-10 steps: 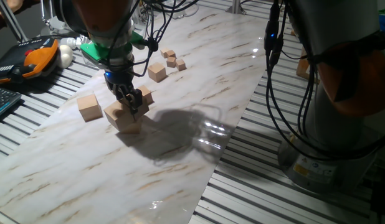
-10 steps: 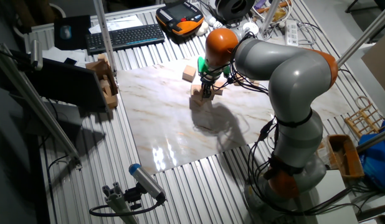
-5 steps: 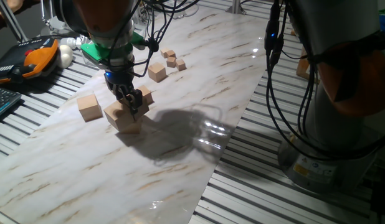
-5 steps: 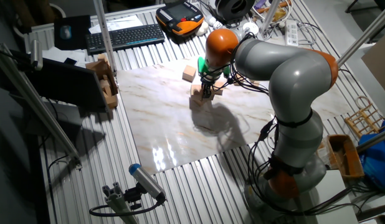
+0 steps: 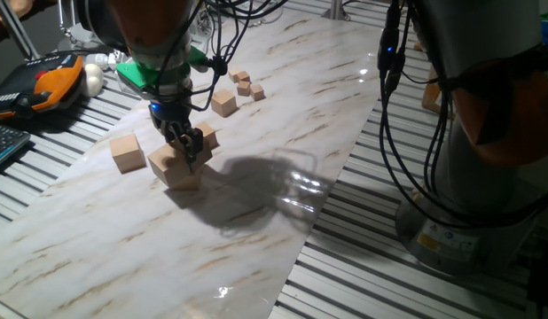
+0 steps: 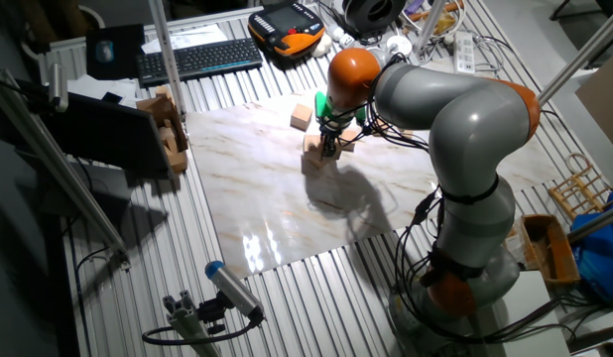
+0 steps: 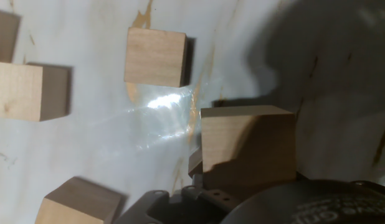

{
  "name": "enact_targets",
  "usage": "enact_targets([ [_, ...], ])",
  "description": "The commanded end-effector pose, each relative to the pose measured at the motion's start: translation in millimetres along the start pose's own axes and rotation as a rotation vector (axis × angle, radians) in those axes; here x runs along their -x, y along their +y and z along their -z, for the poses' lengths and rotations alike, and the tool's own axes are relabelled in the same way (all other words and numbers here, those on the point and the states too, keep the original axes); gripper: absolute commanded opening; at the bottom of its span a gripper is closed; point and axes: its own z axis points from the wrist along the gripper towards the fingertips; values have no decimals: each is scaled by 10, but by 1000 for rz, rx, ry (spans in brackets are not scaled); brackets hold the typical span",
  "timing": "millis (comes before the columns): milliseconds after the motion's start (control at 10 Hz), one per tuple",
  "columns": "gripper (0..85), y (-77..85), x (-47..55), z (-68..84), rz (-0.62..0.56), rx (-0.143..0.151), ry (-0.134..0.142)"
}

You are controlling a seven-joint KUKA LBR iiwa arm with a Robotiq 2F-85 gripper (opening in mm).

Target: Stack the blocks into a cross shape

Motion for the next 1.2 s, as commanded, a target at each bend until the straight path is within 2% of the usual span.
enact_targets([
  [0,0,-1,1,-3,0,0,0],
  [300,0,1,1,-6,1,-2,1],
  [400,170,2,0,-8,1,-5,3],
  [1000,170,1,1,-3,0,-7,1],
  [1100,340,0,0,-3,0,-7,1],
])
